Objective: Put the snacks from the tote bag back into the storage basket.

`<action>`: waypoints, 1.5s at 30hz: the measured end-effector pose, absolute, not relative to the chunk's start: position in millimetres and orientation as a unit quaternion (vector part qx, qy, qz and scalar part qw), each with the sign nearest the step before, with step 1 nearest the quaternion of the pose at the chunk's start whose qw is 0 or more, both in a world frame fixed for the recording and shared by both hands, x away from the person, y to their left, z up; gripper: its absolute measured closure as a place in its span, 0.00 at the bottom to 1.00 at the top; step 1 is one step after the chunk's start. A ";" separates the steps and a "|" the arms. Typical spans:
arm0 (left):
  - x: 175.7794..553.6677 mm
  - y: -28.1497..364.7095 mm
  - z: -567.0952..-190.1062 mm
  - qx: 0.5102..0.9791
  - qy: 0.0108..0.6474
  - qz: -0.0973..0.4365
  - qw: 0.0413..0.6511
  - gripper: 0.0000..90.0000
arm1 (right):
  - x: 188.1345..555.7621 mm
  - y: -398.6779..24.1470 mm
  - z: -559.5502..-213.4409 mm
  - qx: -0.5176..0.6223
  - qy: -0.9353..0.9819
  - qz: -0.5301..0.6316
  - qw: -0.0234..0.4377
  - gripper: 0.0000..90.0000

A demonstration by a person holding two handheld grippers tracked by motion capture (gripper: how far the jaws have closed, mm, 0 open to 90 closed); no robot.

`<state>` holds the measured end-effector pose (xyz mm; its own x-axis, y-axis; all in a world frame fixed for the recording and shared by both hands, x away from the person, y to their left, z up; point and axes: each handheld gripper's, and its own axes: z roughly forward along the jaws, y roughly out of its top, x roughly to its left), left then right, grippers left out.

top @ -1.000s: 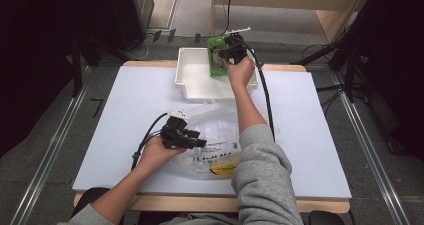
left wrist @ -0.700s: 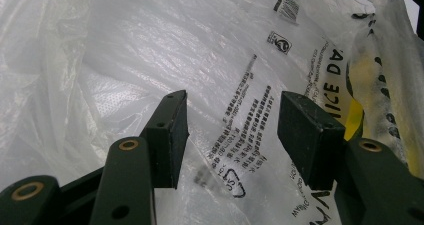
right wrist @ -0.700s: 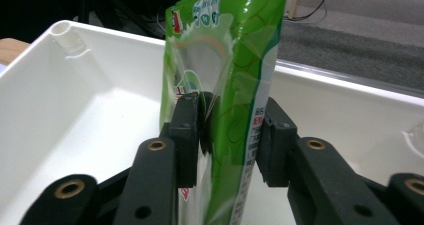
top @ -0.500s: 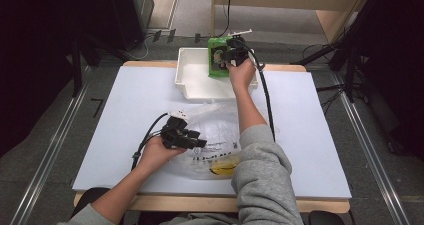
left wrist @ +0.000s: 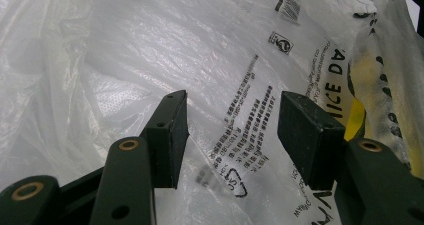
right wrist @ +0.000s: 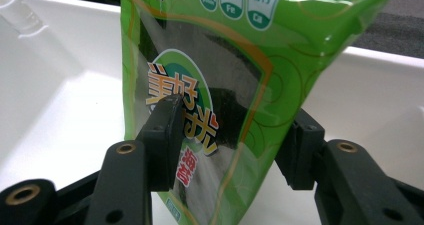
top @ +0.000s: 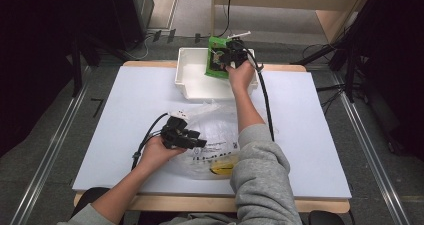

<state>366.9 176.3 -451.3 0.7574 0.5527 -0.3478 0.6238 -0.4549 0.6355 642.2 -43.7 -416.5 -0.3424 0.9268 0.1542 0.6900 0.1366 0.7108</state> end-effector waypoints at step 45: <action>367.4 176.5 -451.8 0.853 0.346 -0.046 0.388 0.52 | 650.4 -37.1 -432.0 0.566 0.739 0.343 0.125 0.36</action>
